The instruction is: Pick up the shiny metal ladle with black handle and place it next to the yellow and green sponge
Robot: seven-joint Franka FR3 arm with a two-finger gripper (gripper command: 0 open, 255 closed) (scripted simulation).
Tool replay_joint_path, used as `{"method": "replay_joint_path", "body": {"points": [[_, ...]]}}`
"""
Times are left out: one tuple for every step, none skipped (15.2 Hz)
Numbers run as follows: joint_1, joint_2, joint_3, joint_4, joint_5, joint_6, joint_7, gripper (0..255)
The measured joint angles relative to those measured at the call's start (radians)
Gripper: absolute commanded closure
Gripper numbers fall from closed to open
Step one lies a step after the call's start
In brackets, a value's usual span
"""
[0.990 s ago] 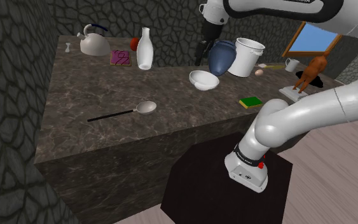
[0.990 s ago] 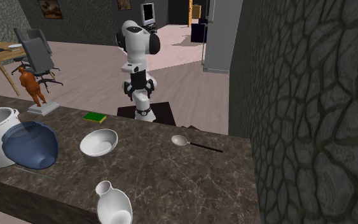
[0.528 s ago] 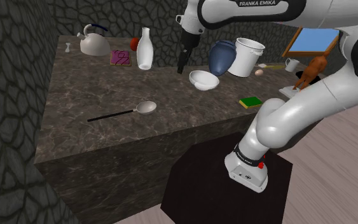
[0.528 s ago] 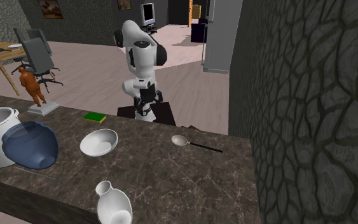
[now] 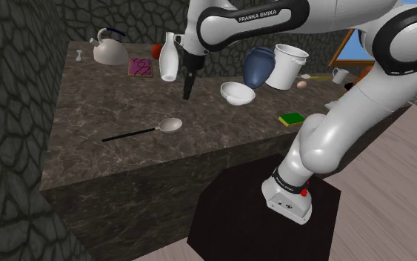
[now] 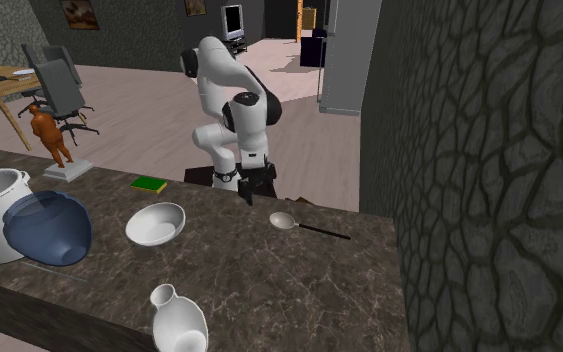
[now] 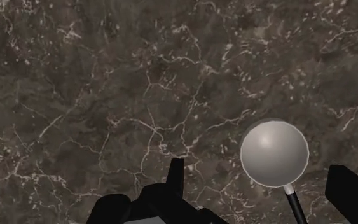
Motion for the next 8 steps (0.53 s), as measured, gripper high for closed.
{"method": "replay_joint_path", "body": {"points": [[0.012, 0.032, 0.008, 0.017, 0.009, 0.013, -0.014, 0], [0.018, 0.063, 0.009, 0.035, 0.018, 0.024, -0.039, 0], [0.027, 0.096, 0.014, 0.055, 0.027, 0.036, -0.058, 0], [0.035, 0.120, 0.018, 0.059, 0.035, 0.053, -0.080, 0], [0.042, 0.137, 0.023, 0.071, 0.043, 0.056, -0.101, 0], [0.050, 0.177, 0.029, 0.102, 0.050, 0.064, -0.120, 0], [0.056, 0.196, 0.034, 0.106, 0.058, 0.075, -0.143, 0], [0.066, 0.226, 0.043, 0.121, 0.065, 0.089, -0.157, 0]]}}
